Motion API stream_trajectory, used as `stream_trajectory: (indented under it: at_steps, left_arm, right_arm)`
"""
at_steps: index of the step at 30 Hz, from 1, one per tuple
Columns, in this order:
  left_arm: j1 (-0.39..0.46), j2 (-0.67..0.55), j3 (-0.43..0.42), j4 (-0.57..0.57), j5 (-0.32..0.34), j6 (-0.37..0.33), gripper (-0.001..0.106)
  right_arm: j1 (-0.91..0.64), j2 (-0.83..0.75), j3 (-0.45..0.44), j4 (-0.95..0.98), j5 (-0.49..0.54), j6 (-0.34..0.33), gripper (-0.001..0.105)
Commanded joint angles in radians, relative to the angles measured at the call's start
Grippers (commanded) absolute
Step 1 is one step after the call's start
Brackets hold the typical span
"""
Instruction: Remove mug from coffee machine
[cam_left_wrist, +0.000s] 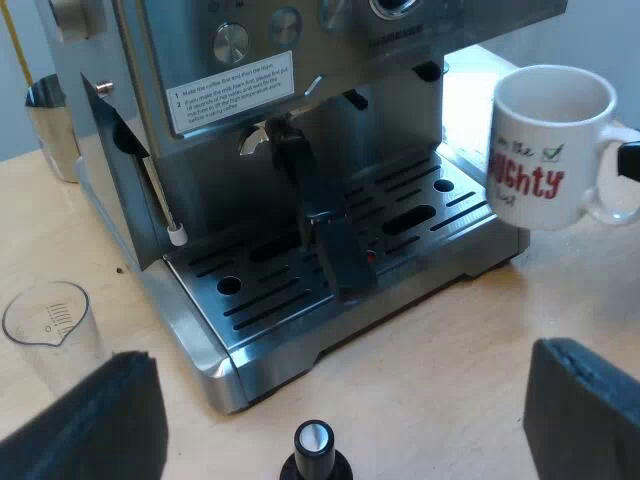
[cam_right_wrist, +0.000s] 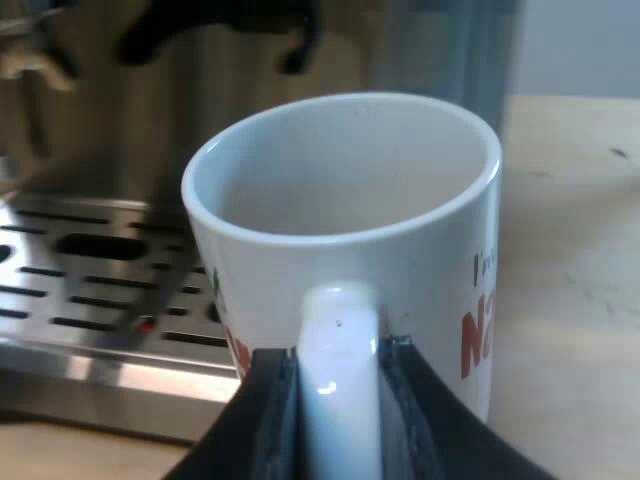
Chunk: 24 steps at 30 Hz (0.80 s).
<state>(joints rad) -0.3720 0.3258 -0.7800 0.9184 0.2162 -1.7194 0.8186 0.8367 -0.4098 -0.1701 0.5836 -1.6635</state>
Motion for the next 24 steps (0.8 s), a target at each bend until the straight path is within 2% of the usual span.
stream_trajectory:
  at_steps: [1,5,13,14,18,24]
  left_arm:
    - [-0.006,-0.001,-0.005,-0.002,0.005,-0.004,0.079]
    - [-0.021,-0.001,-0.005,-0.002,0.028,-0.004,0.079]
    - [-0.03,-0.001,-0.005,-0.004,0.028,-0.004,0.079]
    - [-0.032,0.004,-0.005,-0.004,0.051,-0.005,0.079]
    - [-0.032,0.023,-0.005,-0.011,0.069,-0.01,0.079]
    - [-0.032,0.062,-0.005,-0.047,0.097,-0.011,0.079]
  right_arm:
    - [0.002,-0.034,0.01,-0.03,0.104,0.024,0.0]
    - [0.002,-0.051,0.028,-0.027,0.149,0.024,0.0]
    - [-0.007,-0.053,0.041,-0.027,0.274,0.024,0.0]
    - [-0.028,-0.053,0.049,-0.027,0.27,0.024,0.0]
    - [-0.108,-0.053,0.058,-0.036,0.24,0.024,0.0]
    - [-0.26,-0.053,0.058,-0.065,0.104,0.024,0.0]
